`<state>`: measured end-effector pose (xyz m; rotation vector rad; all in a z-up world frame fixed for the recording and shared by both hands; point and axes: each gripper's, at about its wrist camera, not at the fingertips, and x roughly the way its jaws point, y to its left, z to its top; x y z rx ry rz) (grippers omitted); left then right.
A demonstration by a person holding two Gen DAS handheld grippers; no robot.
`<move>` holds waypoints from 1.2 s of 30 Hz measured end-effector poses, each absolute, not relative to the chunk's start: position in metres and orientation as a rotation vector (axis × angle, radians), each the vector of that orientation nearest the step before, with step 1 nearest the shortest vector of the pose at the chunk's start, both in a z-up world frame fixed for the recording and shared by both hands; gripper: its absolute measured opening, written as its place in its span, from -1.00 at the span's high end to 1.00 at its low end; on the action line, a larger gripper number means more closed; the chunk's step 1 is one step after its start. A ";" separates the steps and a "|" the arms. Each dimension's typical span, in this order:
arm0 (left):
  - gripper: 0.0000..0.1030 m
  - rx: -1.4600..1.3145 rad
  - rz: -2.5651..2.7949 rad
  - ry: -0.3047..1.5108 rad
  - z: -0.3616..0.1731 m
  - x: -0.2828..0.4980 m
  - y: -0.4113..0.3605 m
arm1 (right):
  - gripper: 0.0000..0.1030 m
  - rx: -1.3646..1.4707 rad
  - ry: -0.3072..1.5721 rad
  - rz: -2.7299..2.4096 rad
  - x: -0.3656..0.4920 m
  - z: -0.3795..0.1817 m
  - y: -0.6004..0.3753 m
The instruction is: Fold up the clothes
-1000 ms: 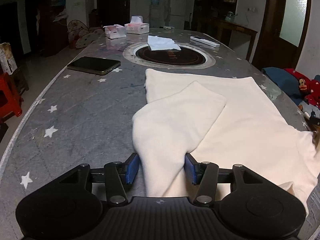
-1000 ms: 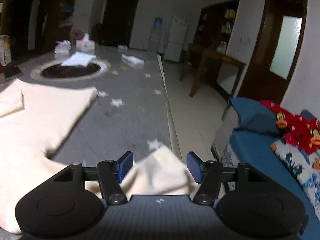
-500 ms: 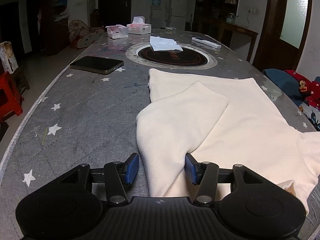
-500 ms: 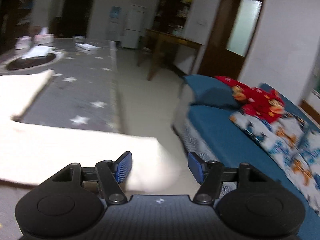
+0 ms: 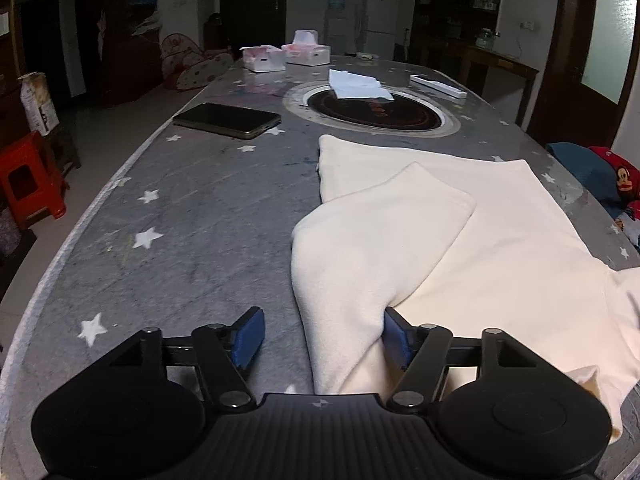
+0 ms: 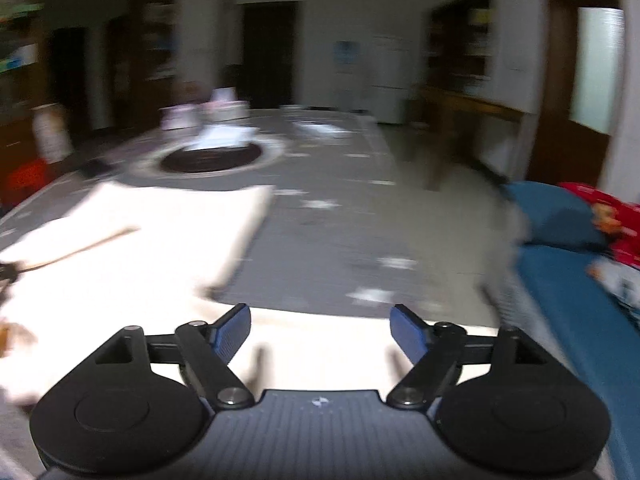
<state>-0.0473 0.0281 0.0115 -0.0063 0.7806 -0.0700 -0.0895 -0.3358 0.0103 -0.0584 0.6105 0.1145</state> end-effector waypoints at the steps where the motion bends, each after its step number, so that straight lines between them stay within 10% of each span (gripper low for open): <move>1: -0.34 -0.002 -0.073 0.774 0.014 -0.049 0.029 | -0.53 -0.067 0.615 0.166 -0.087 0.010 -0.324; 36: -0.37 0.229 -0.296 0.616 0.042 -0.048 -0.038 | -0.62 -0.336 0.527 0.611 -0.097 0.015 -0.217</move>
